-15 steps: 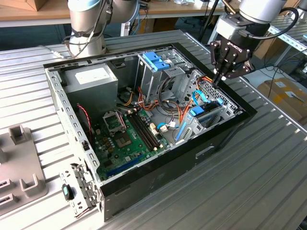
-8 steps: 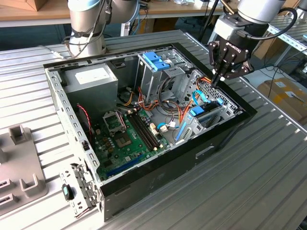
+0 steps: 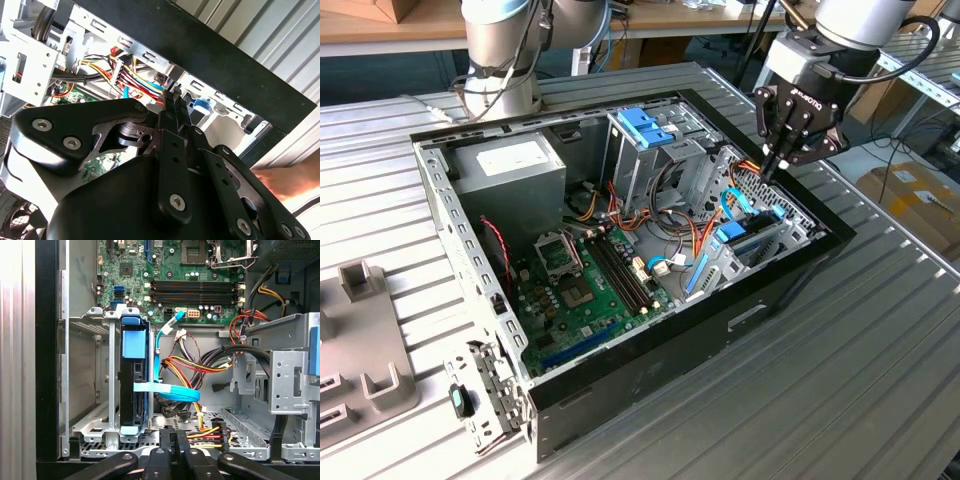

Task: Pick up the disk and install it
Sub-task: 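Insert the second disk wire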

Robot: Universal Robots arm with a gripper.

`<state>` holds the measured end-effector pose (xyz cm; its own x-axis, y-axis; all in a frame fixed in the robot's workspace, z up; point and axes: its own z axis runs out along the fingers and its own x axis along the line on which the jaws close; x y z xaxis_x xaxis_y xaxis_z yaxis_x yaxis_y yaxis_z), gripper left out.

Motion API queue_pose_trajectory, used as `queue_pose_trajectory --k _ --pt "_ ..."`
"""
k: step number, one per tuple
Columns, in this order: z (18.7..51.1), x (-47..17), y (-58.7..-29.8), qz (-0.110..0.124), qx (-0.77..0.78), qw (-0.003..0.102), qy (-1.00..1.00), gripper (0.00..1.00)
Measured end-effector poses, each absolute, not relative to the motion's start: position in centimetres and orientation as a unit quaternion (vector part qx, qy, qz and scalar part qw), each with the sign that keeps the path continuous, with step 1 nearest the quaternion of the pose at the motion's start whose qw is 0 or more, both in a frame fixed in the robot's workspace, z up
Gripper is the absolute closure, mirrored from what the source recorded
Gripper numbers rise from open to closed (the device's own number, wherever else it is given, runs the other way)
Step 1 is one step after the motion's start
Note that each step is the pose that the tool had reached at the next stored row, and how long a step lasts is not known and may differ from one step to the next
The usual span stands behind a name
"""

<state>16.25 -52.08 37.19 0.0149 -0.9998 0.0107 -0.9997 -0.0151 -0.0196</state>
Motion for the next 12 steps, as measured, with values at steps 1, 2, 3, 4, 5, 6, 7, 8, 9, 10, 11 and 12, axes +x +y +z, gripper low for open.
queue_pose_trajectory --k 1,2,3,4,5,6,7,8,9,10,11,12 --pt "37.2 16.3 -52.1 -0.011 -0.712 0.003 0.702 0.84" --pt "37.2 16.2 -52.1 -0.011 -0.712 0.003 0.702 0.84" --pt "37.2 16.0 -52.1 -0.011 -0.712 0.003 0.702 0.84" --pt "37.1 15.9 -52.4 -0.011 -0.712 0.003 0.702 0.84" --pt "37.1 15.8 -52.6 -0.011 -0.712 0.003 0.702 0.84" --pt "37.1 15.8 -52.7 -0.011 -0.712 0.003 0.702 0.84" --pt "37.1 15.7 -53.1 -0.011 -0.712 0.003 0.702 0.84" --pt "37.1 15.4 -53.5 -0.011 -0.712 0.004 0.702 0.84" --pt "37.1 15.3 -53.7 -0.012 -0.712 0.004 0.702 0.84" --pt "37.1 15.2 -53.8 -0.012 -0.712 0.004 0.702 0.84" --pt "37.1 15.0 -54.0 -0.012 -0.712 0.005 0.702 0.84" --pt "37.0 14.6 -54.3 -0.012 -0.712 0.005 0.702 0.84"
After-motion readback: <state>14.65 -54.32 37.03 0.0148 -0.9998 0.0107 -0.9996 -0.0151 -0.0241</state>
